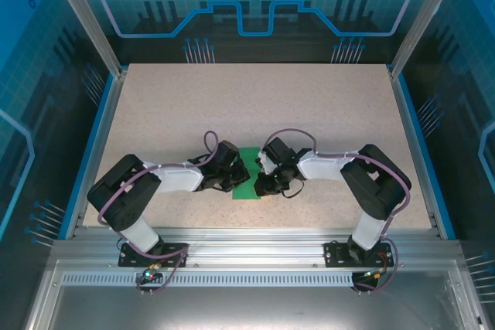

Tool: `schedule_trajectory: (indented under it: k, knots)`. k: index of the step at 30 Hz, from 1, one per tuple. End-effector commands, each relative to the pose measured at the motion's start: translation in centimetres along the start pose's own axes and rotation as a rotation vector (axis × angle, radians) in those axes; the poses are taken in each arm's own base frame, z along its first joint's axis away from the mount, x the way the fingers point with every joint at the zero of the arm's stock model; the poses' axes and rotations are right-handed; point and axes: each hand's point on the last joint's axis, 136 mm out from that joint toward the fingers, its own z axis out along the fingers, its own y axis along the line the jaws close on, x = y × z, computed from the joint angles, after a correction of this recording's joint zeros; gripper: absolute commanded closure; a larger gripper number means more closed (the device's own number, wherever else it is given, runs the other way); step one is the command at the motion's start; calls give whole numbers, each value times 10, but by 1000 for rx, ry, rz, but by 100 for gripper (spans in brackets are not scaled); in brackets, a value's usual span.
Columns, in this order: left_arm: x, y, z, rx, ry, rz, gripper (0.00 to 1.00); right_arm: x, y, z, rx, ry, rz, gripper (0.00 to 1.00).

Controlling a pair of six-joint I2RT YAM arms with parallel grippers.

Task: Fold a paper plane with a square sheet of paper (pick it up from the middle)
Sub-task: Fold the triangle a second time at the center of the table.

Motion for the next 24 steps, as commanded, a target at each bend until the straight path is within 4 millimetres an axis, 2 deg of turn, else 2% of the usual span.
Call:
schedule_trajectory:
  k: [1,6,11,16,24]
  knots:
    - [-8,-9,-13,24,-21,19,96,32,-28,12,69,90,74,89]
    - [-9,-28,-29,94,-26,31,89,29,-28,14,61,81,82,89]
    - [1,-33,-32,148,12,6,87,26,-26,15,57,76,84,89]
    - [6,-24,-24,133,35,-18,86,25,-25,15,56,73,83,89]
    - [15,-11,1,115,83,-47,87,27,-27,16,61,80,87,89]
